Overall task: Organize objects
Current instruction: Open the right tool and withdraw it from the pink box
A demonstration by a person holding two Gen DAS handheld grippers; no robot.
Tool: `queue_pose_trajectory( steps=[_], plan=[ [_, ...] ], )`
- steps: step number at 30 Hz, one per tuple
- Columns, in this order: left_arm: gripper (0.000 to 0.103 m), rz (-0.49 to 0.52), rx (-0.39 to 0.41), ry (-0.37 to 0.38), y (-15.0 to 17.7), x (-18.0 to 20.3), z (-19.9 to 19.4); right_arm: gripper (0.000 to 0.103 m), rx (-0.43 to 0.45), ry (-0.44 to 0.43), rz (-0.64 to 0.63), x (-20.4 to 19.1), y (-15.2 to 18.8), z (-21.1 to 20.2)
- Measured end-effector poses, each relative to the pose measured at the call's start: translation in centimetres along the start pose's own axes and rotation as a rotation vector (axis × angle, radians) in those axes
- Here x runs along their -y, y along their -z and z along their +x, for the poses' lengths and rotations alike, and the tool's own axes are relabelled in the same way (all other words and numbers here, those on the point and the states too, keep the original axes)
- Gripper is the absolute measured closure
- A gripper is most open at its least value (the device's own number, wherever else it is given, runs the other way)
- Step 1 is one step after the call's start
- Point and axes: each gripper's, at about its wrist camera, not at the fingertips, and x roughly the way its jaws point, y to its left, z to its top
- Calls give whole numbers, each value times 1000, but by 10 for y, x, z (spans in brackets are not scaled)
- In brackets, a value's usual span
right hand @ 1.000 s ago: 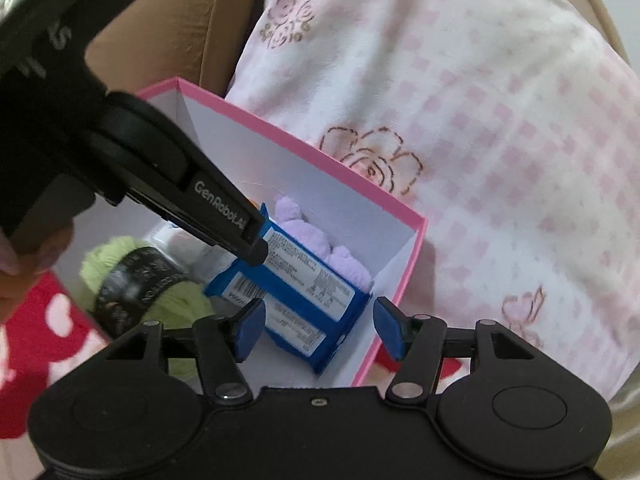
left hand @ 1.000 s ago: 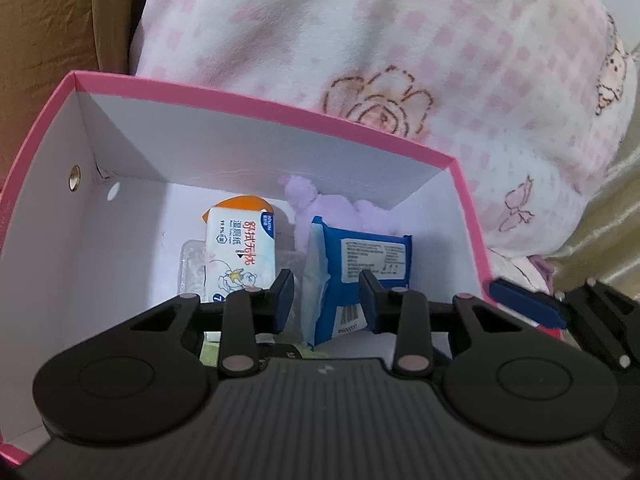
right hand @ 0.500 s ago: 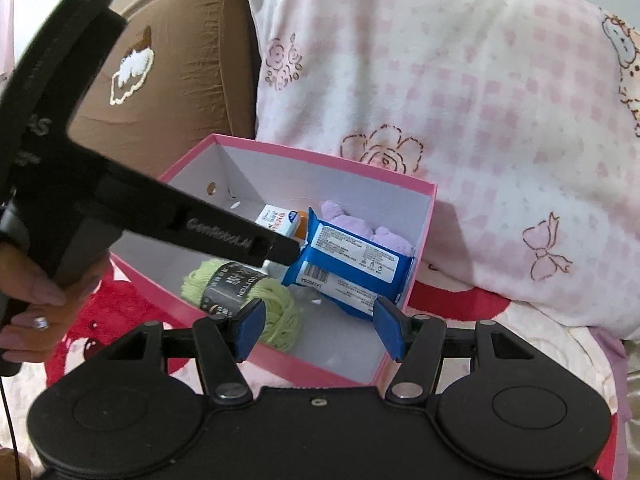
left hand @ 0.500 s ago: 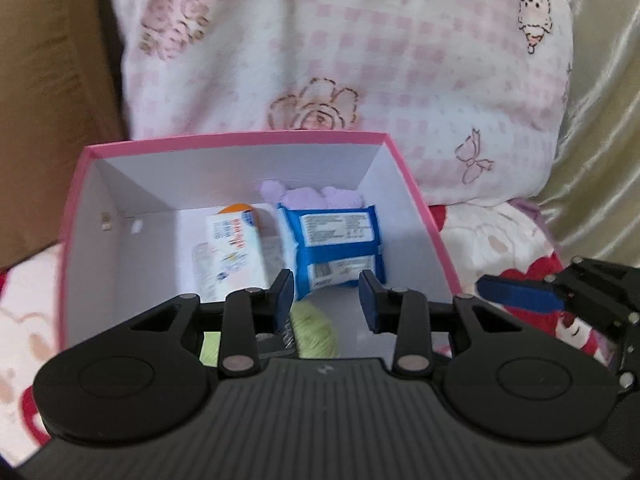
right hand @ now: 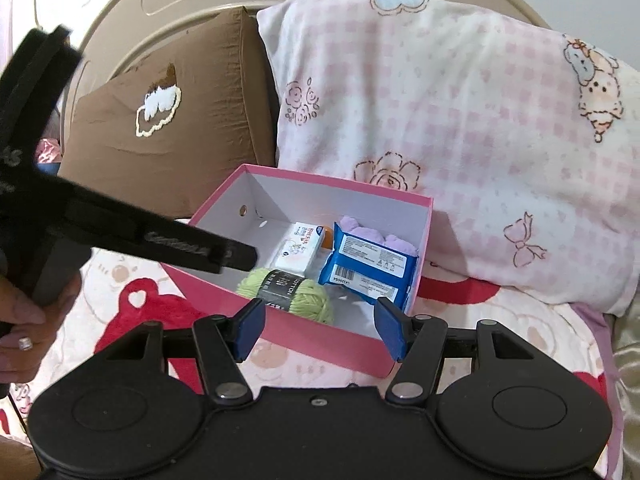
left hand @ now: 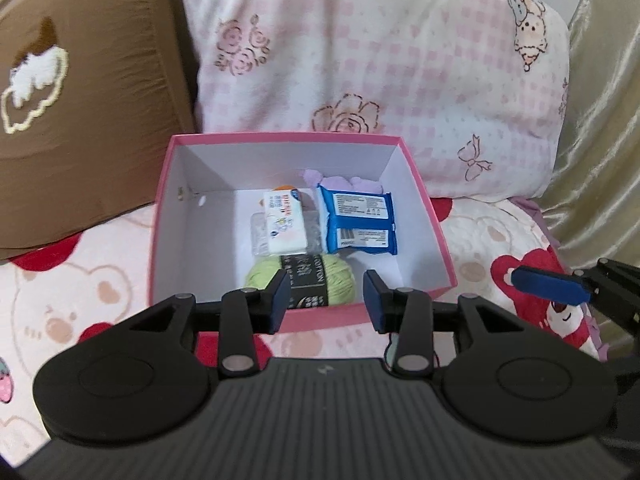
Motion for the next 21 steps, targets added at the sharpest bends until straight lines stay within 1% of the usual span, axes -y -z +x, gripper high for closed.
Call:
queue_pose_trajectory(
  steps=[3,5,6,7,10,12,16,21],
  plan=[
    [62,-20,-3,-15,6,-6,-15,37,7,-4,18,-2,0,-10],
    [60,-14,15,-55,12,-6,-26,37,10,-8,24,-4,0,-16],
    [55,-6,31,-78,15,-6,-33,36,11,-10,29,-5,1,-20],
    [52,-5,37,-88,17,-6,-38,35,12,-12,32,-7,1,-23],
    [49,-30,40,-70,20,-13,-56,34,12,-5,48,-13,6,-34],
    [44,-26,43,-78,23,-15,-67,34,17,-7,53,-20,10,-41],
    [38,-28,35,-83,29,-20,-84,31,23,-8,41,-34,14,-56],
    [33,-65,56,-112,46,-23,-102,28,24,14,-7,-53,14,-68]
  ],
)
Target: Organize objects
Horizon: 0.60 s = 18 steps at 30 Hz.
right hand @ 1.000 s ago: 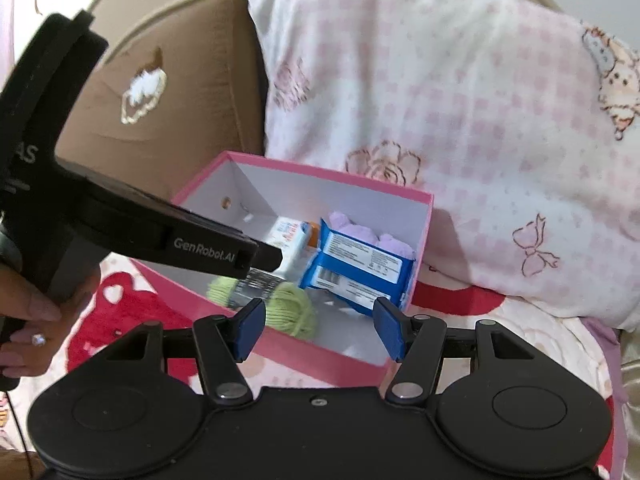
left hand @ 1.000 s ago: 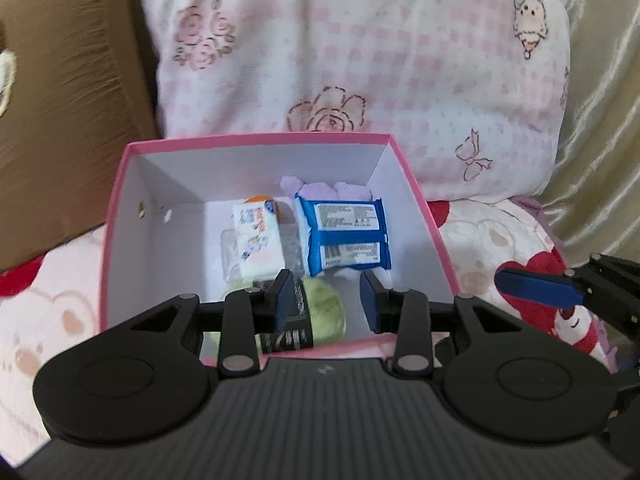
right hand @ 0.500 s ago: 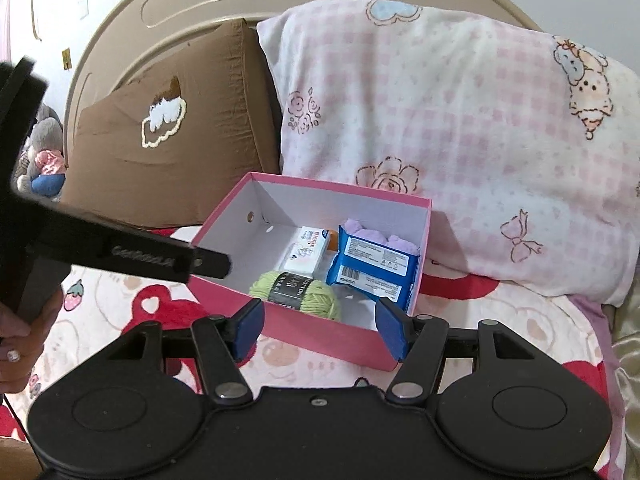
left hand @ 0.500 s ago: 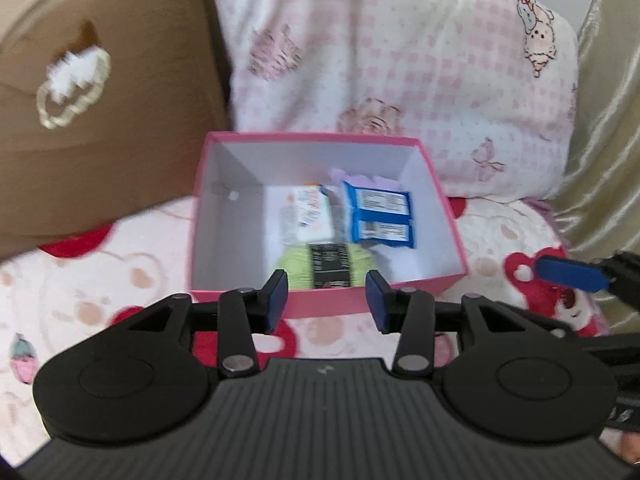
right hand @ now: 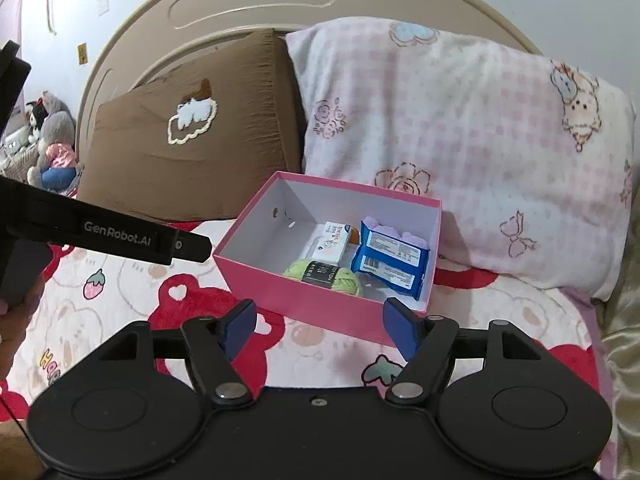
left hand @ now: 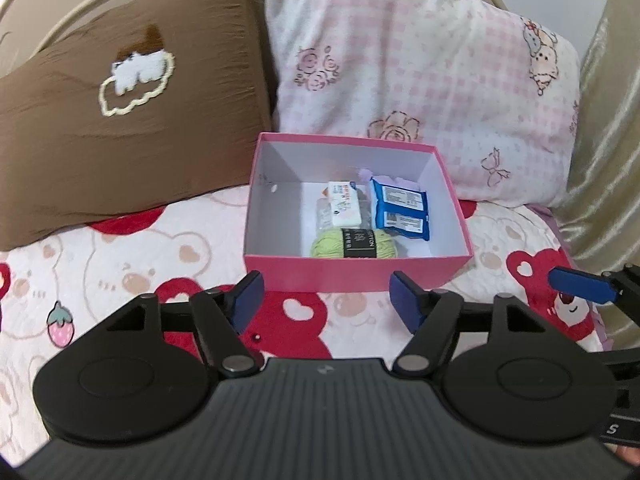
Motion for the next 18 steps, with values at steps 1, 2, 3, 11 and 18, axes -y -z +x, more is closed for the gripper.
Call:
queue_pose_trajectory(
  steps=[1,2,3,11,18],
  plan=[
    [33,-8,-6,6,1,-1,-1,28,0,0,-3,-2,0,-2],
    [33,-16,-12,20,1,-1,-3,28,-3,0,-1,-3,0,-3],
    [32,-20,-16,31,1,-1,-4,28,-8,-2,3,-4,1,-5],
    [28,4,-11,20,13,8,-20,27,-37,-4,-6,-3,8,-14],
    [19,35,-11,-16,32,12,-30,25,-45,0,-5,-5,14,-20]
  ],
)
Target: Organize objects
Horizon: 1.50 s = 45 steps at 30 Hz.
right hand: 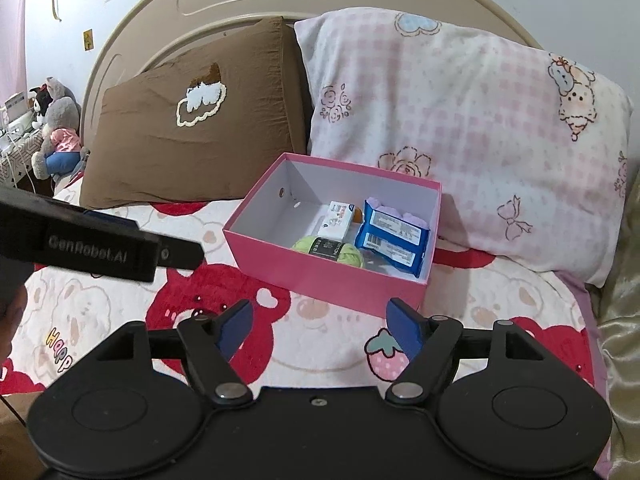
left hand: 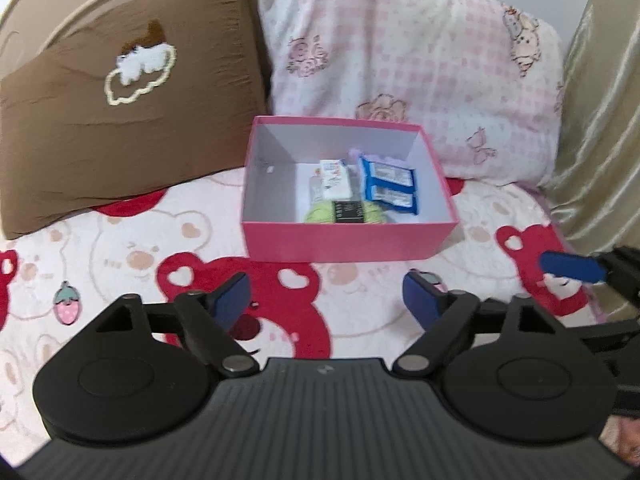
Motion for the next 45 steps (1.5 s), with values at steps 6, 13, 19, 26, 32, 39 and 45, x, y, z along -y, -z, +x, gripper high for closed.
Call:
queue_pose_trajectory(
  steps=[6,13,19,26,32,39,45],
  plan=[
    [16,-3,-10,-47,12,-6,2,21,-30,24,23,3,8,0],
    [7,-26,-36,-58,18,-13,14,8,-80,74,57,2,13,16],
    [4,-46,-83,-27,21,-17,25,8,-130,83,101,5,13,23],
    [2,-81,-100,-24,24,-19,30,7,-133,103,104,5,14,24],
    [2,-103,-99,2,22,-23,28,7,-137,164,76,4,15,26],
    [2,-109,-85,-10,19,-24,18,7,-148,165,111,10,15,28],
    [2,-99,-114,-37,18,-25,19,7,-142,158,134,13,14,26]
  ],
)
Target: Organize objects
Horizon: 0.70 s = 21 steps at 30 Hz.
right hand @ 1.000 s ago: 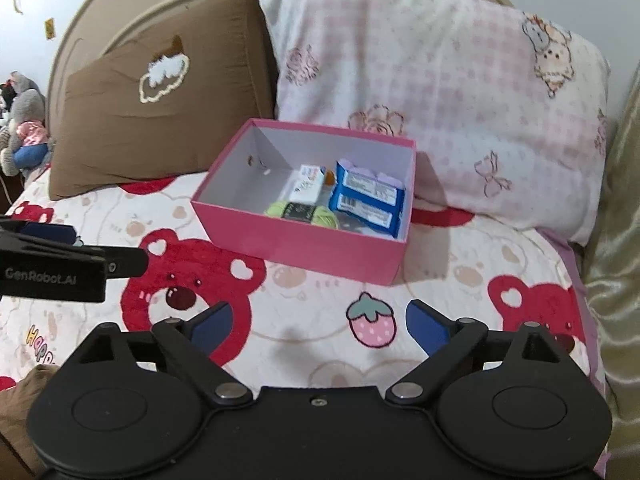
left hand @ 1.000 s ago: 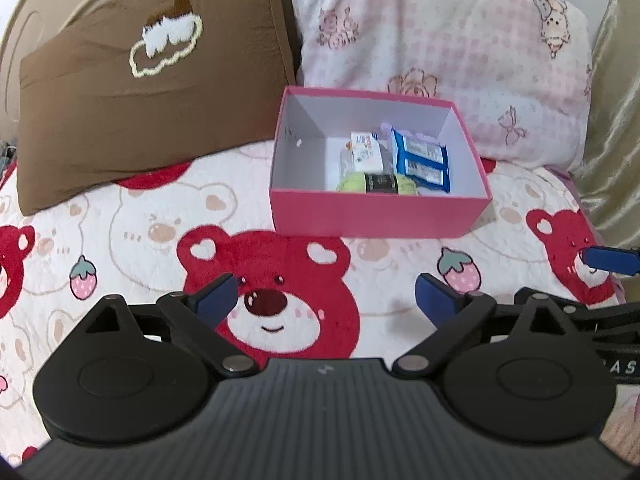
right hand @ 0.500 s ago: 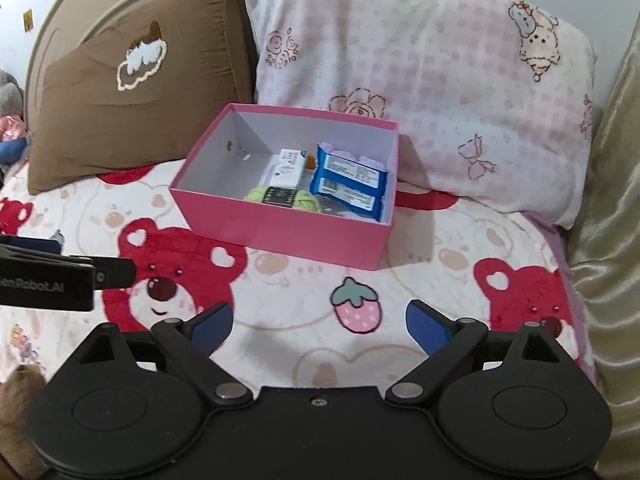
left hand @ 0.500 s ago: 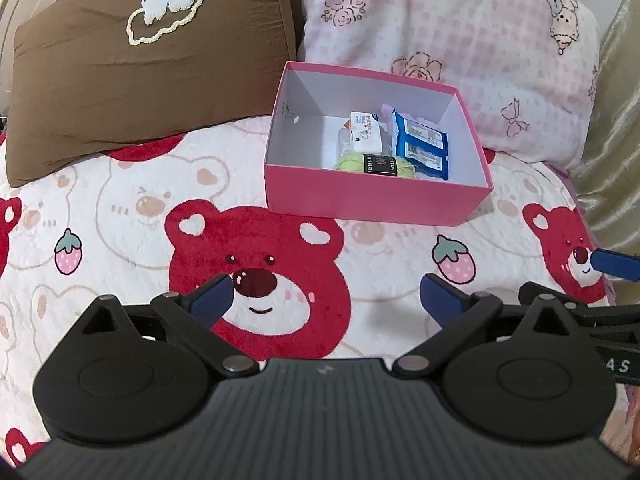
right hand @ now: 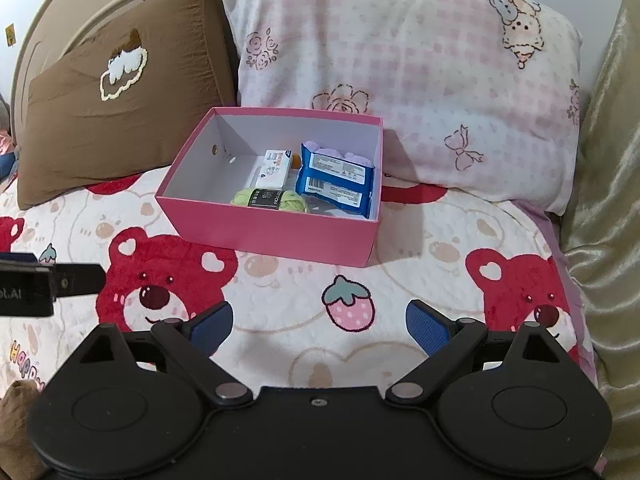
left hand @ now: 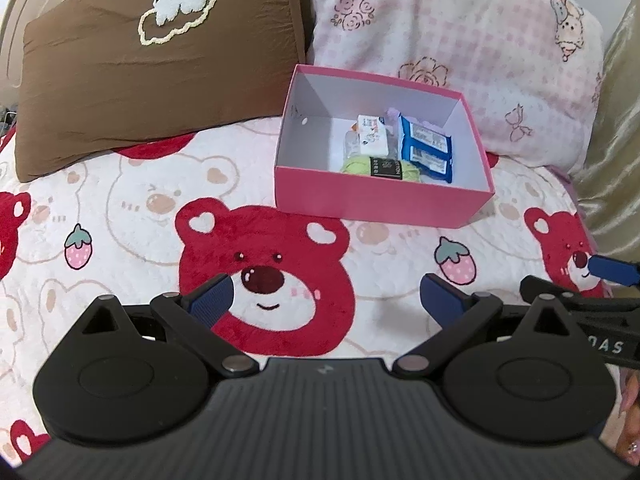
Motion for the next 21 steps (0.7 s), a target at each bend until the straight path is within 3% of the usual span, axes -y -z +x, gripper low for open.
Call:
queue_pose_trajectory(
  steps=[21],
  plan=[
    [2,12,-24,-12,0,-5,1,7,-16,-18,15,-12,-1,-10]
  ],
)
